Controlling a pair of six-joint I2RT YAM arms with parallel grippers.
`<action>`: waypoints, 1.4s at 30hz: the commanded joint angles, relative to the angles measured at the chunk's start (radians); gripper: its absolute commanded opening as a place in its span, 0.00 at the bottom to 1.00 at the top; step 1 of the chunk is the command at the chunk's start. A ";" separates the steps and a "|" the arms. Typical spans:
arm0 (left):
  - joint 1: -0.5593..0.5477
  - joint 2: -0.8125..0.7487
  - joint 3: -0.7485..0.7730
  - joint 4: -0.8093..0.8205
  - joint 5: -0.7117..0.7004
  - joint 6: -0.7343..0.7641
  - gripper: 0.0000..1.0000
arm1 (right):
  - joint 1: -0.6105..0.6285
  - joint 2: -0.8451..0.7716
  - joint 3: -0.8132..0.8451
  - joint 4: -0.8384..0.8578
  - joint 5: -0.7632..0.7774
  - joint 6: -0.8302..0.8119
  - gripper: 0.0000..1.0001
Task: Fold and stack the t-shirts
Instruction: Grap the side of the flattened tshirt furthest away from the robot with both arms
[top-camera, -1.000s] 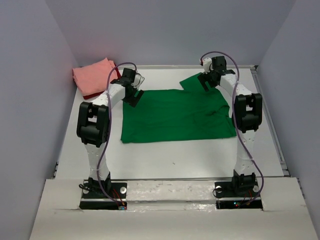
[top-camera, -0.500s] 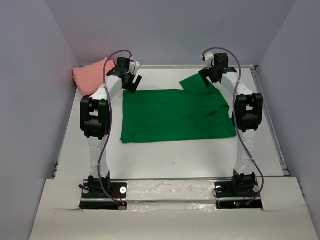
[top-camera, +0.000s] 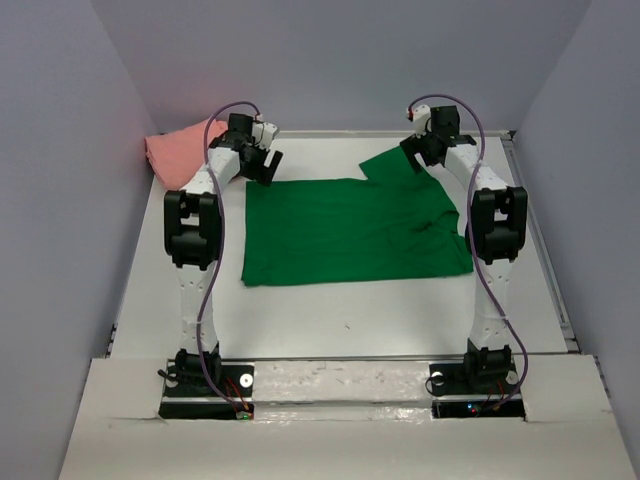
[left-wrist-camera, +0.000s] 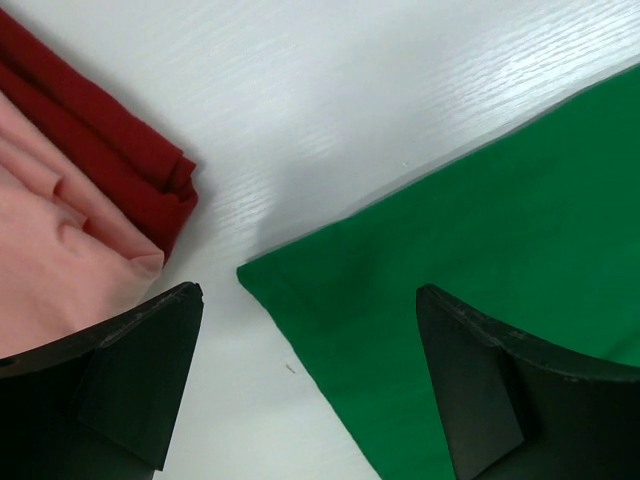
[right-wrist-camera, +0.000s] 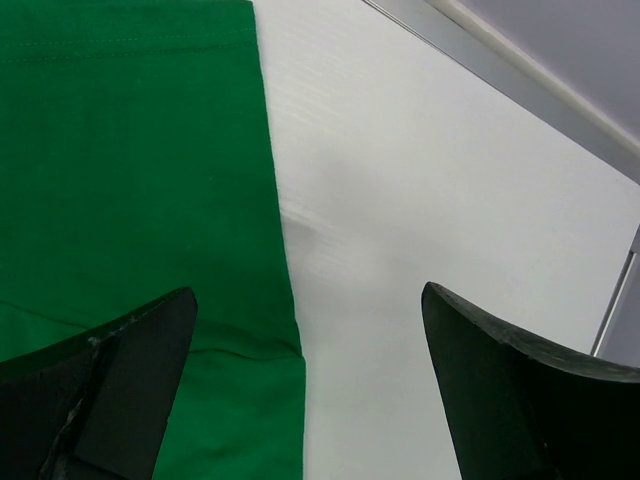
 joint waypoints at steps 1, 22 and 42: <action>0.012 0.007 0.068 -0.065 0.107 -0.019 0.99 | -0.004 -0.070 0.027 0.030 0.003 0.007 1.00; 0.040 0.104 0.160 -0.141 0.105 -0.023 0.98 | -0.004 -0.093 0.021 0.011 -0.006 -0.004 1.00; 0.057 0.185 0.289 -0.234 0.168 -0.019 0.69 | -0.004 -0.088 0.027 0.001 -0.011 0.000 1.00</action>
